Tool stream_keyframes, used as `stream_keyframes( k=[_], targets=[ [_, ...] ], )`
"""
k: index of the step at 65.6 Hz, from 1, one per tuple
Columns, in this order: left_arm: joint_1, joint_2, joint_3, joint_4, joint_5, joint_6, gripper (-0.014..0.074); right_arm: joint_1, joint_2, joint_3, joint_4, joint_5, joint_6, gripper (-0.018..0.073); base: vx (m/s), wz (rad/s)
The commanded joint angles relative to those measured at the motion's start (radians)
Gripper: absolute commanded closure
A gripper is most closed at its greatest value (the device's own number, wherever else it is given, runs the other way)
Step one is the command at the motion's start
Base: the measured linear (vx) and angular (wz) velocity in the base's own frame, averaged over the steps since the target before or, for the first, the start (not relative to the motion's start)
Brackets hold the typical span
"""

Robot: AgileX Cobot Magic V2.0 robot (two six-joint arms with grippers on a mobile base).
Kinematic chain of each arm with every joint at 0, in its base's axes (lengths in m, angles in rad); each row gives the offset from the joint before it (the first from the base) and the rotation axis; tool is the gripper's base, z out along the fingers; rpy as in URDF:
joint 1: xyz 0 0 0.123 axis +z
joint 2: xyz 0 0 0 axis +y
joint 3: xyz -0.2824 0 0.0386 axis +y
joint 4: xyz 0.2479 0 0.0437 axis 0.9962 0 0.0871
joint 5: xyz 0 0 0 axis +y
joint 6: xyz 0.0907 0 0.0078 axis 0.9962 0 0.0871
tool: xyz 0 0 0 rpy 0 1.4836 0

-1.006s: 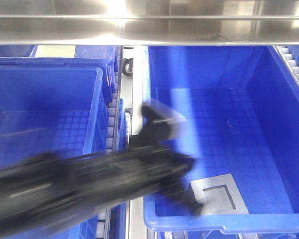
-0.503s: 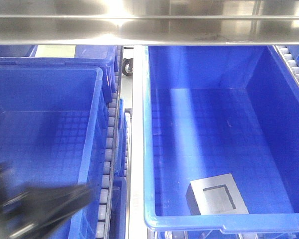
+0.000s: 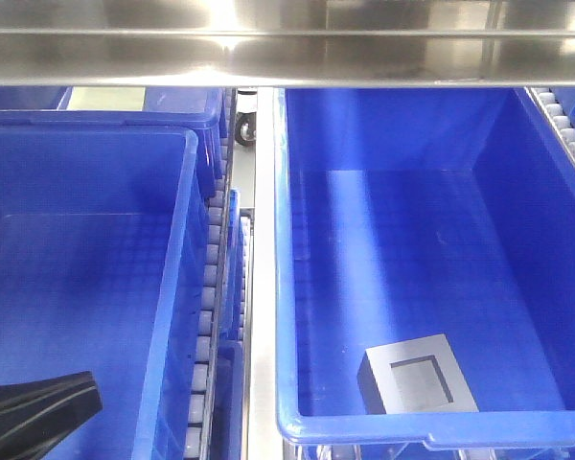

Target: Sort gray base to blue bin

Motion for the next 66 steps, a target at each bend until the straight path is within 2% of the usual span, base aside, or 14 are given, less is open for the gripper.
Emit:
stream_keyframes(
  k=[1, 27, 32, 41, 47, 61, 66],
  targets=[
    [-0.002, 0.001, -0.025, -0.005, -0.068, -0.002, 0.0603, -0.004, -0.008, 0.001, -0.006, -0.074, -0.007, 0.0564, 0.0, 0.0],
    [-0.002, 0.001, -0.025, -0.013, -0.068, 0.003, 0.0603, -0.004, -0.008, 0.001, -0.006, -0.074, -0.007, 0.0564, 0.0, 0.0],
    [-0.002, 0.001, -0.025, -0.043, -0.068, 0.046, 0.0603, -0.004, -0.008, 0.001, -0.006, -0.074, -0.007, 0.0564, 0.0, 0.0],
    [-0.002, 0.001, -0.025, -0.161, -0.071, 0.188, 0.0603, -0.004, -0.008, 0.001, -0.006, -0.074, -0.007, 0.0564, 0.0, 0.0],
    [-0.002, 0.001, -0.025, -0.196, -0.076, 0.218, 0.0603, -0.004, -0.008, 0.001, -0.006, -0.074, -0.007, 0.0564, 0.0, 0.0],
    [-0.002, 0.0, -0.025, -0.181, -0.076, 0.218, 0.0603, -0.004, -0.008, 0.001, -0.006, -0.074, -0.007, 0.0564, 0.0, 0.0],
    [0.025, -0.02, -0.016, -0.161, -0.084, 0.218, 0.0603, -0.004, -0.008, 0.001, -0.006, -0.074, -0.007, 0.0564, 0.0, 0.0]
  ],
)
